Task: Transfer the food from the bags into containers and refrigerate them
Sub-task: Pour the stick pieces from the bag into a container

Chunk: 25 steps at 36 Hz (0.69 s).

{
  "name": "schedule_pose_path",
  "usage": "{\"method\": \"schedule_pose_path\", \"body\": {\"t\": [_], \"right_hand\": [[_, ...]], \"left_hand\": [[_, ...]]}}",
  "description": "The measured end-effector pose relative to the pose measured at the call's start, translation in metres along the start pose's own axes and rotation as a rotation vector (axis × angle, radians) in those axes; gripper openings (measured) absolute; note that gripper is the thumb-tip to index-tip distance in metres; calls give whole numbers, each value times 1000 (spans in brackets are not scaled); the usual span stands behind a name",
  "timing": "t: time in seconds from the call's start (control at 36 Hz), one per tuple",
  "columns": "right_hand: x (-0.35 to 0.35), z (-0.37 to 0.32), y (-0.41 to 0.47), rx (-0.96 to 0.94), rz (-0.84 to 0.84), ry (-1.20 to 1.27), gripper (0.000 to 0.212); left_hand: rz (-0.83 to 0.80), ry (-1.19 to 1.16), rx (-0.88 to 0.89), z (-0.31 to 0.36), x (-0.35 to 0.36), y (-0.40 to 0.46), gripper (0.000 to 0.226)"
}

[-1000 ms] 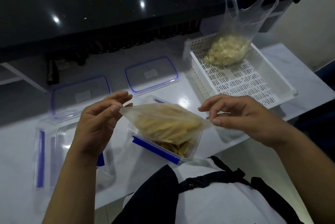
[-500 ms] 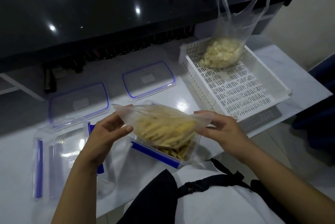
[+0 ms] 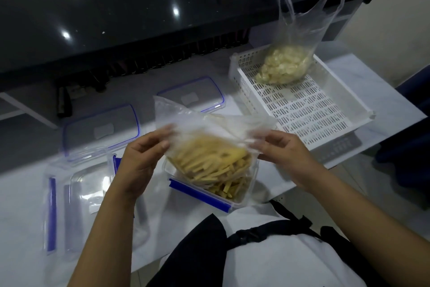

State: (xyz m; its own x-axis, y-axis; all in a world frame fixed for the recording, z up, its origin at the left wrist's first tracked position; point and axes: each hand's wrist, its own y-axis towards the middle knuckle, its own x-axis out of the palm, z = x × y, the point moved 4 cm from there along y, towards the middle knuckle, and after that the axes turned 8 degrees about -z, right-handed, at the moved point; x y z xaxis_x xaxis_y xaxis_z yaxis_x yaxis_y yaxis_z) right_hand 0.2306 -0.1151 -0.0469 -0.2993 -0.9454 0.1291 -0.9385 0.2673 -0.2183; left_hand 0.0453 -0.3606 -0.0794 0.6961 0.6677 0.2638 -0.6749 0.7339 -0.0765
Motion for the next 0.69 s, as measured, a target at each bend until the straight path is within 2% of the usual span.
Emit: {"method": "schedule_pose_path", "body": {"t": [0.06,0.11,0.19,0.25,0.33,0.39,0.5,0.58,0.69], "right_hand": [[5,5,-3,-1,-75,-54,30],[8,11,-6,10,-79,-86,32],[5,16,-5,-31,63,-173,18],[4,13,-4,-61,128,-181,16],[2,4,-4,-83,157,-168,13],[2,-6,-4,-101,153,-59,11],[0,-26,-4,-164,128,127,13],[-1,-25,1,-159,125,131,15],[0,-7,7,-55,120,8,27]], "left_hand": [[-55,89,-30,-5,-2,0,53],[-53,146,-42,-10,-4,-2,49],[57,217,7,-12,-2,-7,26],[125,236,27,-12,1,-10,20],[168,208,26,-8,1,-9,20],[172,125,41,-2,0,-9,19],[117,19,103,18,3,-6,36],[121,26,65,21,6,0,40],[97,134,-9,7,5,5,28]]}}
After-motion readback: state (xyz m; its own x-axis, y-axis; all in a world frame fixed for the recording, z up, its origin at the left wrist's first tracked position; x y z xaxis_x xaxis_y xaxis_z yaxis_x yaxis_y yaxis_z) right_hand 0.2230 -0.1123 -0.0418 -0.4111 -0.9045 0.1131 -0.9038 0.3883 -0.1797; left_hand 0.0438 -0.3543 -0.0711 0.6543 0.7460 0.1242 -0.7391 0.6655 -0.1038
